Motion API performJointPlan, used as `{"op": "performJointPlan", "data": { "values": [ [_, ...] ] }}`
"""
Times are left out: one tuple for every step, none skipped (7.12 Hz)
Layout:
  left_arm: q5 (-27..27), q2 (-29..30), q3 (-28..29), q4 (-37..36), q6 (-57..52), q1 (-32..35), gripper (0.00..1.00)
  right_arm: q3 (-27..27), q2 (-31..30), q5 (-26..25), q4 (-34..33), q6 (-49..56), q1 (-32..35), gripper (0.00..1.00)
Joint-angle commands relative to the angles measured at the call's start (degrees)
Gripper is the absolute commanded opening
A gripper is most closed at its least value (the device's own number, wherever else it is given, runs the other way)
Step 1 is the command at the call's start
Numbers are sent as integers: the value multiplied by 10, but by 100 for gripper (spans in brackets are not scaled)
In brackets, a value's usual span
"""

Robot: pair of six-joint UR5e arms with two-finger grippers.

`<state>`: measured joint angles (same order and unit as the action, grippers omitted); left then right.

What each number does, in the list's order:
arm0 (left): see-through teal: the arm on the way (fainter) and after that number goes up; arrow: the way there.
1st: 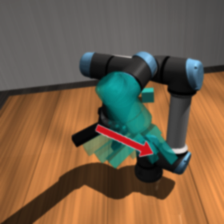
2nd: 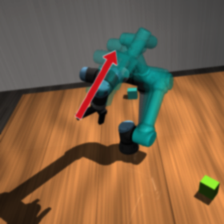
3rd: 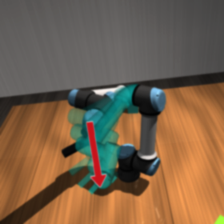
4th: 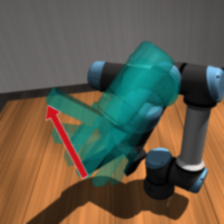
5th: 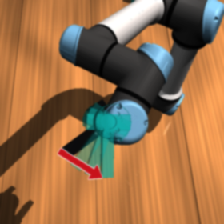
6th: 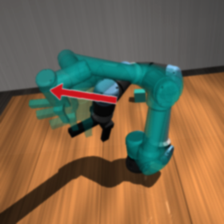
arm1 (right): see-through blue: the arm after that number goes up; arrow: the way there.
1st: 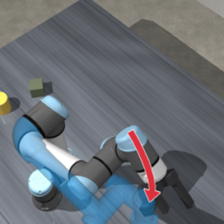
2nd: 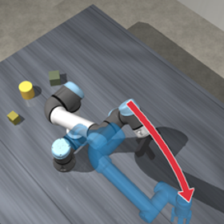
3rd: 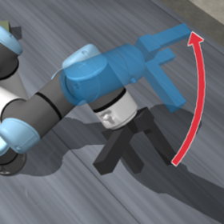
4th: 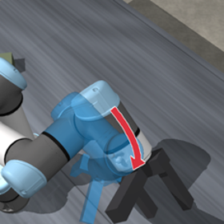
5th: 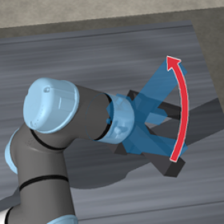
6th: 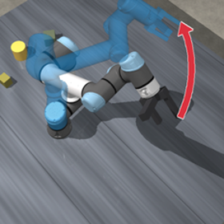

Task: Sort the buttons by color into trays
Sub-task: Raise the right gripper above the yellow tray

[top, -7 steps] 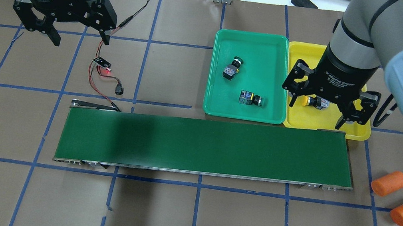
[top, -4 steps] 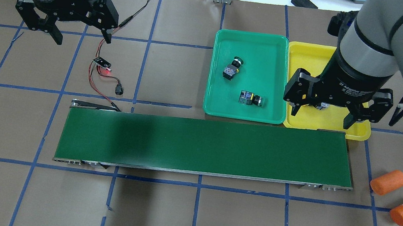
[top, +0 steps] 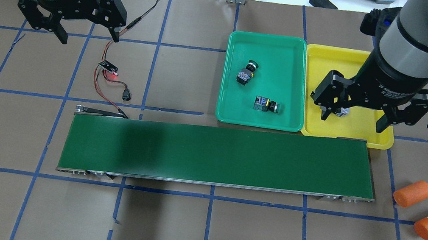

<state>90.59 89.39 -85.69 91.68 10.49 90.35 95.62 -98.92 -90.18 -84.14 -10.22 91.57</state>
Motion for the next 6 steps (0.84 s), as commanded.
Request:
{"op": "performJointPlan", "data": {
  "values": [
    [0,0,0,-5,1,-1,100,1,-1,2,3,1,-7,100],
    [0,0,0,-5,1,-1,100,1,-1,3,-3,1,-7,100],
    [0,0,0,-5,1,-1,100,1,-1,1,-3,1,-7,100],
    [1,0,0,-5,1,-1,100,1,-2,0,0,1,-7,100],
    [1,-1,0,-5,1,-1,100,1,-2,2,-3,1,-7,100],
    [1,0,0,-5,1,-1,100,1,-2,3,-3,1,-7,100]
  ]
}}
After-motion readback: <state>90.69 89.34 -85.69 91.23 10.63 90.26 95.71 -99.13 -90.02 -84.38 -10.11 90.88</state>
